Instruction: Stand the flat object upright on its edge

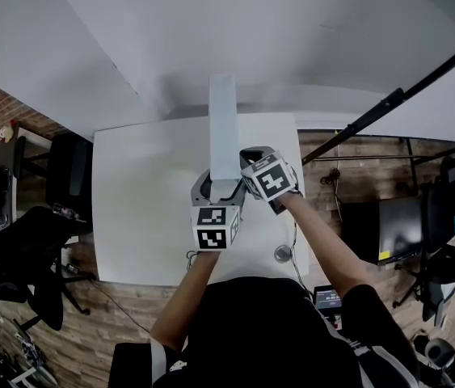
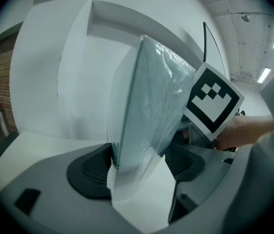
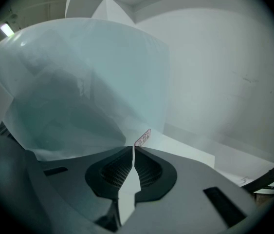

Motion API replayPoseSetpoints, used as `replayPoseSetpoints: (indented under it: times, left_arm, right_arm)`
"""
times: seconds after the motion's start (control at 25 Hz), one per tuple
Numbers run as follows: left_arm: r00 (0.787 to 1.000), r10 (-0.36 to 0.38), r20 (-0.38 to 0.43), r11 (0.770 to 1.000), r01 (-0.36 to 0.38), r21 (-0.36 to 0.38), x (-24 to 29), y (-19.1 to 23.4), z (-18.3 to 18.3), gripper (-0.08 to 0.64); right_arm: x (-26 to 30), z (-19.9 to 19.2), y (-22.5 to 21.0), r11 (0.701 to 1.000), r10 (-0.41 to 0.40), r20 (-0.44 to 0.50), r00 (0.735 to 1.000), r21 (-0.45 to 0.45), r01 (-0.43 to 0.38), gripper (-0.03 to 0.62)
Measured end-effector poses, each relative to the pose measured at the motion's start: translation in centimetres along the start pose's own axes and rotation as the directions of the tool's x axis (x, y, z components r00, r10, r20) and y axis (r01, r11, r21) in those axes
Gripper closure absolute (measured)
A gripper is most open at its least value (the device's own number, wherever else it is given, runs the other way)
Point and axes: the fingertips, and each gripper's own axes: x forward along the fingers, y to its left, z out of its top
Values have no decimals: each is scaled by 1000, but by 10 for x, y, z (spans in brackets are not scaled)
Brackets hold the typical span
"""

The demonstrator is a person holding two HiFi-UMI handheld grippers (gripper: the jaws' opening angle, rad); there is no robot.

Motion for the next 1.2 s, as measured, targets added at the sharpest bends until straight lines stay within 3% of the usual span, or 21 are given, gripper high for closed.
replayPoseSetpoints:
  times: [0.8, 1.2]
  left_arm:
    - [999, -42, 1, 999, 42, 19, -19, -1, -5, 221]
    - [995, -102, 2, 995, 101, 23, -36, -5, -7, 221]
  right_arm:
    - [-18, -10, 3, 999, -36, 5, 999, 4, 36, 545]
    - [-38, -17, 10, 997, -72, 27, 997, 35, 71, 545]
